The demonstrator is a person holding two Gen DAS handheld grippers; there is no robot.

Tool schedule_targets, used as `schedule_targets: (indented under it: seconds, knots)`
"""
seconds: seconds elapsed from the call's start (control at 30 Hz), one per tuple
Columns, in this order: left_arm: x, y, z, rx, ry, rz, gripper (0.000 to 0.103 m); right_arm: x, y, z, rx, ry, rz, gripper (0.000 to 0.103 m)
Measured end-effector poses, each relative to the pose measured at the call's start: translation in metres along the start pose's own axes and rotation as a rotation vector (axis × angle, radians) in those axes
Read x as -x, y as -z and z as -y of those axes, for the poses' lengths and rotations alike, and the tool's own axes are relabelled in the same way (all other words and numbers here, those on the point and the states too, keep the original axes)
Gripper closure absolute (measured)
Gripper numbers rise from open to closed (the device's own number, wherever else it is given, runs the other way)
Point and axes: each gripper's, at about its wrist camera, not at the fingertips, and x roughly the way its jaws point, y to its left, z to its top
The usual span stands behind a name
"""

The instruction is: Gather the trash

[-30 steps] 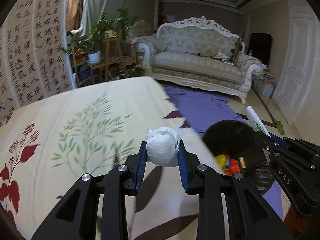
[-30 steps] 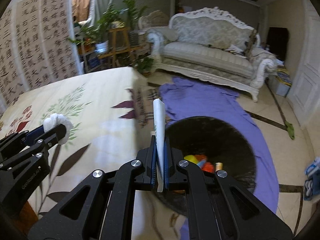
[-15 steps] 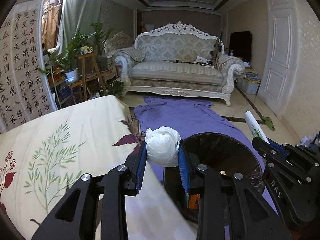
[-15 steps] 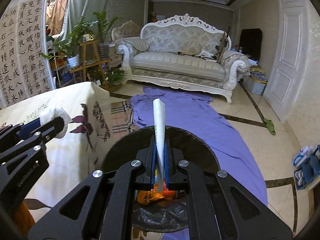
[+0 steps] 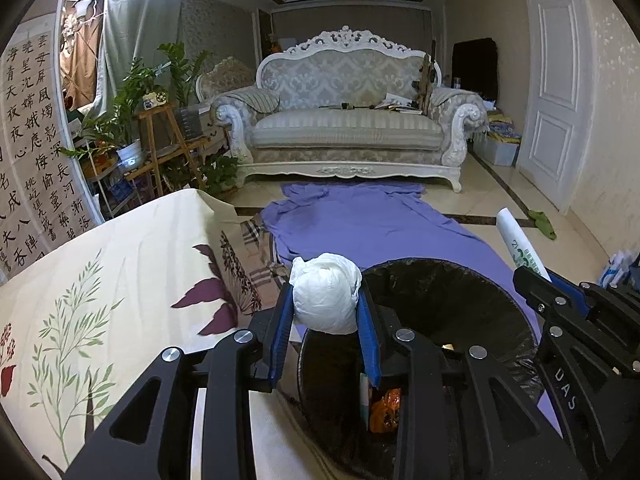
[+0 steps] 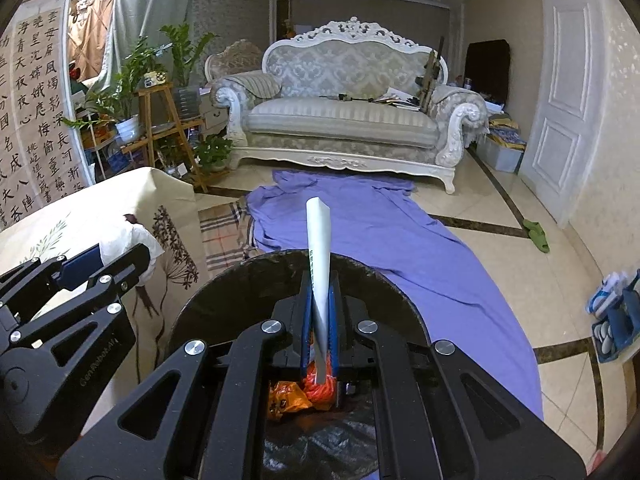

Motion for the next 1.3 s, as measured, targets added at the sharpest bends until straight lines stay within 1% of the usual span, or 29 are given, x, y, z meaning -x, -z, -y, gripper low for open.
schedule_targets:
  seconds: [0.07,0.1,0.17,0.23,0.3,0.47,0.53,0.6,0.67,0.7,0.77,0.83,0.87,0.9,0.97,1.03,1.2,1.3]
  knots:
    - [-0.008,-0.002,0.004,-0.005,0.003,-0.019,0.070,-0.006,0.000,0.004,-0.006,0.002,-0.010,0.095]
    - [-0.012,-0.003,0.005,-0.007,0.003,-0.033,0.070,-0.009,0.000,0.005,-0.008,-0.002,-0.017,0.093]
    - [-0.017,-0.005,0.008,0.000,0.001,-0.048,0.065,-0.014,0.000,0.009,-0.015,-0.001,-0.023,0.089]
    - [-0.019,-0.005,0.007,0.002,0.001,-0.056,0.059,-0.018,0.001,0.013,-0.030,0.010,-0.027,0.080]
    - [-0.020,-0.005,0.005,0.007,-0.003,-0.060,0.044,-0.020,0.001,0.015,-0.044,0.015,-0.034,0.078]
    - [-0.023,-0.005,0.003,0.025,-0.016,-0.075,0.031,-0.023,0.002,0.024,-0.065,0.039,-0.043,0.075]
    - [-0.023,-0.005,0.002,0.029,-0.019,-0.076,0.030,-0.023,0.000,0.026,-0.072,0.050,-0.042,0.065]
    - [-0.022,-0.005,0.002,0.031,-0.022,-0.072,0.026,-0.020,0.000,0.027,-0.076,0.064,-0.035,0.060]
    - [-0.020,-0.006,0.002,0.032,-0.030,-0.064,0.024,-0.019,-0.001,0.030,-0.077,0.076,-0.030,0.055]
    - [-0.019,-0.006,0.002,0.032,-0.031,-0.061,0.023,-0.017,-0.001,0.031,-0.079,0.084,-0.025,0.049]
    - [-0.018,-0.006,0.002,0.032,-0.036,-0.056,0.022,-0.013,-0.002,0.033,-0.081,0.096,-0.012,0.041]
    - [-0.015,-0.007,0.001,0.033,-0.051,-0.051,0.020,-0.008,-0.003,0.035,-0.089,0.112,0.003,0.030]
    - [-0.013,-0.007,0.001,0.035,-0.056,-0.049,0.020,-0.005,-0.003,0.036,-0.099,0.116,0.011,0.028]
    - [-0.011,-0.007,-0.001,0.040,-0.055,-0.046,0.019,-0.004,-0.004,0.038,-0.107,0.116,0.015,0.023]
    - [-0.007,-0.008,-0.002,0.051,-0.047,-0.040,0.019,0.001,-0.004,0.042,-0.127,0.114,0.023,0.020]
    - [-0.002,-0.009,-0.005,0.061,-0.037,-0.035,0.019,0.005,-0.004,0.043,-0.137,0.119,0.032,0.013]
    - [0.011,-0.011,-0.005,0.051,-0.056,-0.011,0.018,0.017,-0.002,0.042,-0.123,0.145,0.061,0.007]
    - [0.020,-0.009,-0.009,0.055,-0.046,-0.004,0.018,0.024,-0.001,0.039,-0.113,0.152,0.071,0.006]
